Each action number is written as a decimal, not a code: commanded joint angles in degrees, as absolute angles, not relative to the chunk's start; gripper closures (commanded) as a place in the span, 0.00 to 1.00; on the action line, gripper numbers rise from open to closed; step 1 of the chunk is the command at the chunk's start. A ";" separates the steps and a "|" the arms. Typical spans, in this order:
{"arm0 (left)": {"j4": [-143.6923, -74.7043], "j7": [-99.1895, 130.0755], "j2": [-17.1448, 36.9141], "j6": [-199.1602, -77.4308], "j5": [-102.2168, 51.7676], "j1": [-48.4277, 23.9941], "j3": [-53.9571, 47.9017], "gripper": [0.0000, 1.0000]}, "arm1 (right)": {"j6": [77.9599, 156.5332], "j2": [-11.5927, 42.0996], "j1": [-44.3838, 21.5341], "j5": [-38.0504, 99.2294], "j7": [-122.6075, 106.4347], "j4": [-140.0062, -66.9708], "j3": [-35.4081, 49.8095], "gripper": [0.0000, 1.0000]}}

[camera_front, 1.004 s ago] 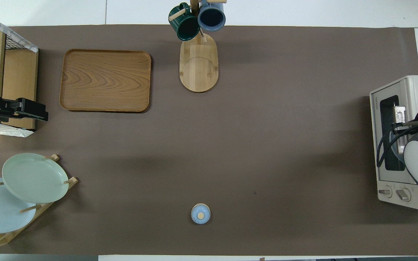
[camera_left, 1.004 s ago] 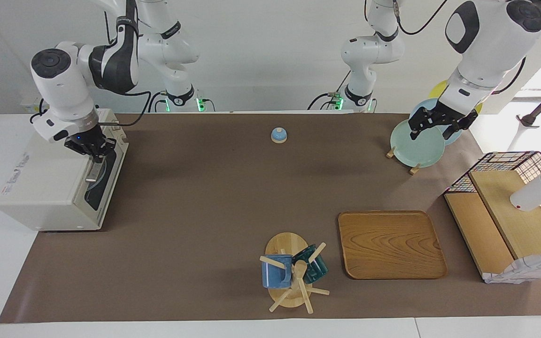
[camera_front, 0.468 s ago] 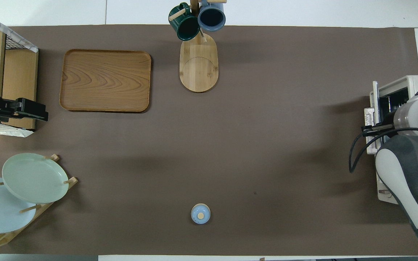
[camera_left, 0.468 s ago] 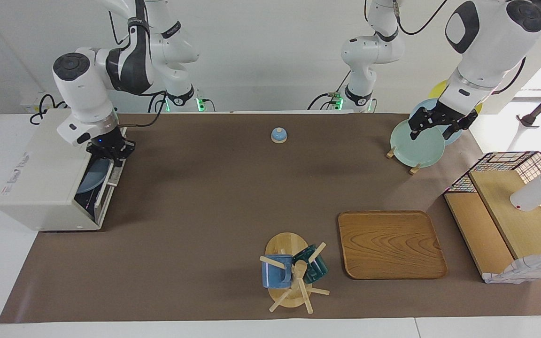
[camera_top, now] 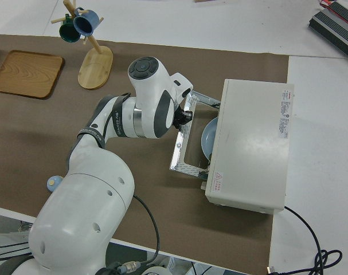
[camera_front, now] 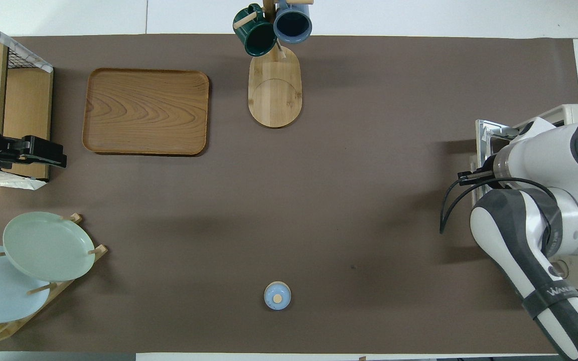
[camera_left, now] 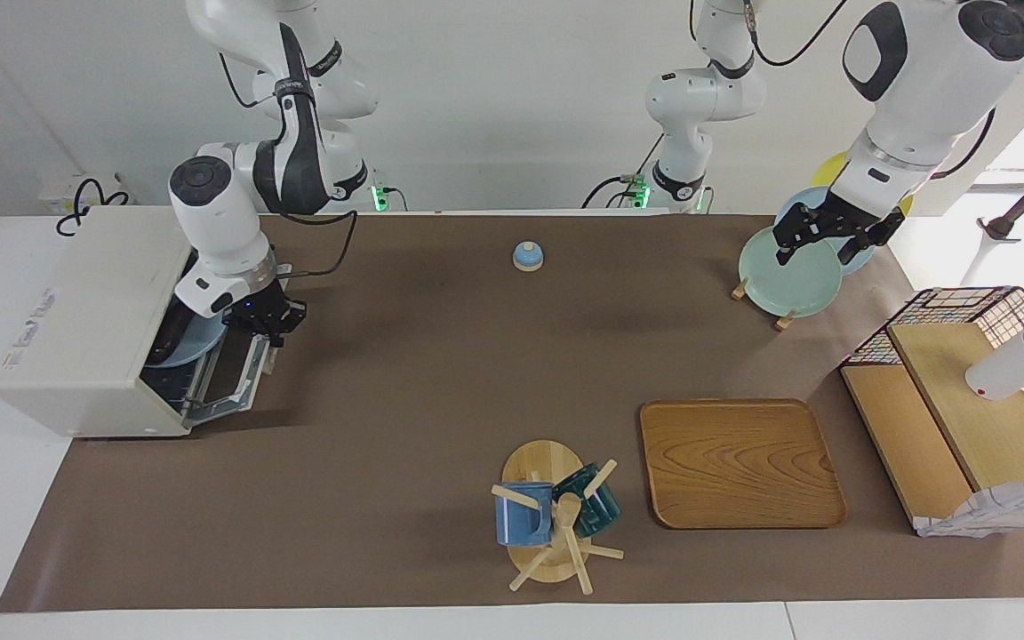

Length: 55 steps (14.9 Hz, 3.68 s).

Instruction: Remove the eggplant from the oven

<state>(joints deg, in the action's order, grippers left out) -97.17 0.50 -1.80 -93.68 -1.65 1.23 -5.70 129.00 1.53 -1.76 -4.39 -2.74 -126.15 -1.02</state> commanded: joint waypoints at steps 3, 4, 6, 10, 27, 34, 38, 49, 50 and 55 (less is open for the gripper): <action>-97.12 0.97 -2.20 -93.52 -0.62 1.85 -6.15 0.00 | 138.15 4.56 -1.41 -5.80 0.17 -129.19 -2.11 1.00; -97.12 0.97 -2.20 -93.60 -0.62 1.85 -6.15 0.00 | 138.77 5.18 -1.58 -5.80 1.05 -129.46 -2.02 1.00; -97.12 0.97 -2.20 -93.52 -0.62 1.85 -6.15 0.00 | 138.87 5.97 -1.58 -5.80 2.72 -129.46 -1.93 1.00; -97.12 0.97 -2.20 -93.60 -0.62 1.85 -6.06 0.00 | 138.96 6.24 -5.08 -4.75 6.49 -129.20 -1.67 1.00; -97.12 0.97 -2.20 -93.60 -0.62 1.85 -6.15 0.00 | 118.65 -0.35 1.41 -11.43 5.98 -124.18 -2.37 0.49; -97.12 0.97 -2.20 -93.60 -0.62 1.85 -6.15 0.00 | 122.77 -0.26 1.58 -11.08 6.50 -125.15 -2.37 0.61; -97.12 0.97 -2.20 -93.60 -0.62 1.85 -6.15 0.00 | 126.03 -0.53 1.50 -10.90 8.61 -127.27 -2.37 0.68; -97.12 0.97 -2.20 -93.60 -0.62 1.85 -6.07 0.00 | 125.08 -1.32 0.62 -10.90 6.33 -128.15 -2.29 1.00; -97.12 0.97 -2.20 -93.60 -0.62 1.85 -6.06 0.00 | 123.68 -1.14 -0.78 -10.99 6.94 -127.10 -1.59 1.00; -97.12 0.97 -2.20 -93.60 -0.62 1.85 -6.15 0.00 | 116.12 3.67 -19.91 -10.29 21.15 -115.79 -0.79 1.00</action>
